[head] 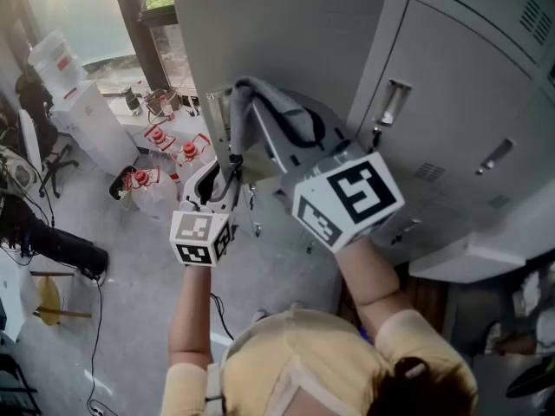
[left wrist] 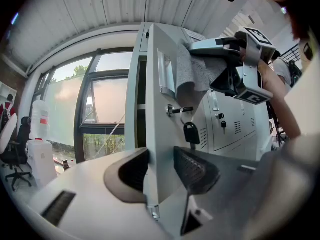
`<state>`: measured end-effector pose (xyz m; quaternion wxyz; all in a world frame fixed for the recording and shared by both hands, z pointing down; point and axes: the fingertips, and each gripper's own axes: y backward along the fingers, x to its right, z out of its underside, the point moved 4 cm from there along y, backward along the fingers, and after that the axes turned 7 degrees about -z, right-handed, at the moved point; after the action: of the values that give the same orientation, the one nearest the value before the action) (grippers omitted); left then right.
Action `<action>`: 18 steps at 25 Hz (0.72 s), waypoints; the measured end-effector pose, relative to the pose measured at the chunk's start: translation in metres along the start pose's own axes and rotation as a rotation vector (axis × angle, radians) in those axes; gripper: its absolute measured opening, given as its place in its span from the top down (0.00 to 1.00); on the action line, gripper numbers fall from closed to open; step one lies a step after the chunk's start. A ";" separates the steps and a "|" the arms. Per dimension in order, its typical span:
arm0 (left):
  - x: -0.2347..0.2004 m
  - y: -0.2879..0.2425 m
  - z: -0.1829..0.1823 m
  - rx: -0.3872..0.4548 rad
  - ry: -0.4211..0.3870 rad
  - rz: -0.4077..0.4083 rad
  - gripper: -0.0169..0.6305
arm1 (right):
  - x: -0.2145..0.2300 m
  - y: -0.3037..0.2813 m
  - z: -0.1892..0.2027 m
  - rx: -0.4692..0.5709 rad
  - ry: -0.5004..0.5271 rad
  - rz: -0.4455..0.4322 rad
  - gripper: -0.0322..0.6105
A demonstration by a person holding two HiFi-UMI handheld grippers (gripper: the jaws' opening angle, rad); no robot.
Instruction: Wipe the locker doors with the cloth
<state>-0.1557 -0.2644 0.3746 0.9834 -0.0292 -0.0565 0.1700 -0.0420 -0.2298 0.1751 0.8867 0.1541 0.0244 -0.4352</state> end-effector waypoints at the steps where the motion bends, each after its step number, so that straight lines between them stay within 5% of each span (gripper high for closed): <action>1: 0.000 0.000 0.000 0.001 0.000 -0.003 0.73 | -0.004 -0.004 0.002 -0.002 0.010 -0.007 0.93; 7: 0.002 0.001 -0.001 0.001 0.000 -0.013 0.73 | -0.011 -0.019 0.015 -0.023 0.106 0.011 0.93; 18: 0.001 0.001 0.000 0.009 0.004 -0.026 0.73 | 0.026 -0.003 0.021 -0.031 0.102 0.116 0.93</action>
<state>-0.1554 -0.2629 0.3751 0.9858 -0.0243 -0.0540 0.1574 -0.0301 -0.2570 0.1898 0.9104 0.1635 0.0672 -0.3742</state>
